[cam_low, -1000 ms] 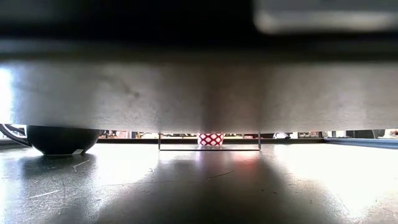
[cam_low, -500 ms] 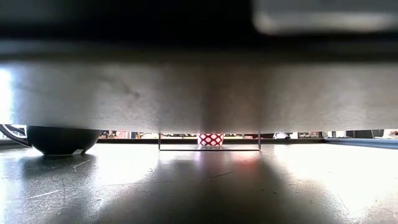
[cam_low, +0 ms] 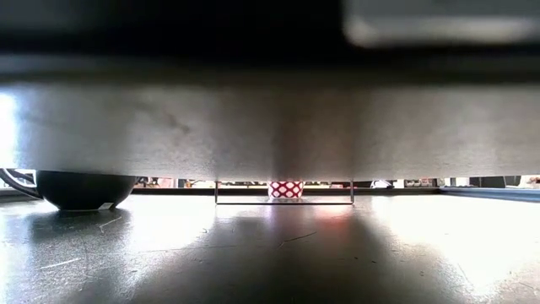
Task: Place coffee mugs
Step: Put the red patterned mug on the shelf
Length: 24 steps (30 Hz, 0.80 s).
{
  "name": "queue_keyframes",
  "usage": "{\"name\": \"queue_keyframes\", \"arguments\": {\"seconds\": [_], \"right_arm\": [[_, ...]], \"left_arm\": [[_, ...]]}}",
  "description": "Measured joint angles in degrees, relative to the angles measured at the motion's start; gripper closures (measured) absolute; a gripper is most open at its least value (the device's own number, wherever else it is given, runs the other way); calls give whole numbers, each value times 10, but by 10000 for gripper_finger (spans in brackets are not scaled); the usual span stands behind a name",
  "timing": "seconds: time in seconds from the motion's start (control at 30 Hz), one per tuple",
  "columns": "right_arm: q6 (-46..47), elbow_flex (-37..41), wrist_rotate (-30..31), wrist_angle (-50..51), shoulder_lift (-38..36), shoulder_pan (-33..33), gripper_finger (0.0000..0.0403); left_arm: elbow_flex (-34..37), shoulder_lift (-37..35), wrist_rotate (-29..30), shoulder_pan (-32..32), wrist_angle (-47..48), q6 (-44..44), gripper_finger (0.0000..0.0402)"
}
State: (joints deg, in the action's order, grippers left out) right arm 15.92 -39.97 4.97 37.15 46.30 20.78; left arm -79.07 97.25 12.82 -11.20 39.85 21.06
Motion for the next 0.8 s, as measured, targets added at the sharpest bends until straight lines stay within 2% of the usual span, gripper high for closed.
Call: {"name": "queue_keyframes", "arguments": {"seconds": [0.33,0.47,0.67,0.8], "right_arm": [[0,0,0,0,0,0,319],[0,0,0,0,0,0,319],[0,0,0,0,0,0,319],[0,0,0,0,0,0,319]], "left_arm": [[-15,-46,3,-14,-3,-2,320],[-37,-65,27,-15,29,-25,320],[-80,-76,97,-6,128,-144,319],[-86,-79,102,25,152,-228,319]]}}
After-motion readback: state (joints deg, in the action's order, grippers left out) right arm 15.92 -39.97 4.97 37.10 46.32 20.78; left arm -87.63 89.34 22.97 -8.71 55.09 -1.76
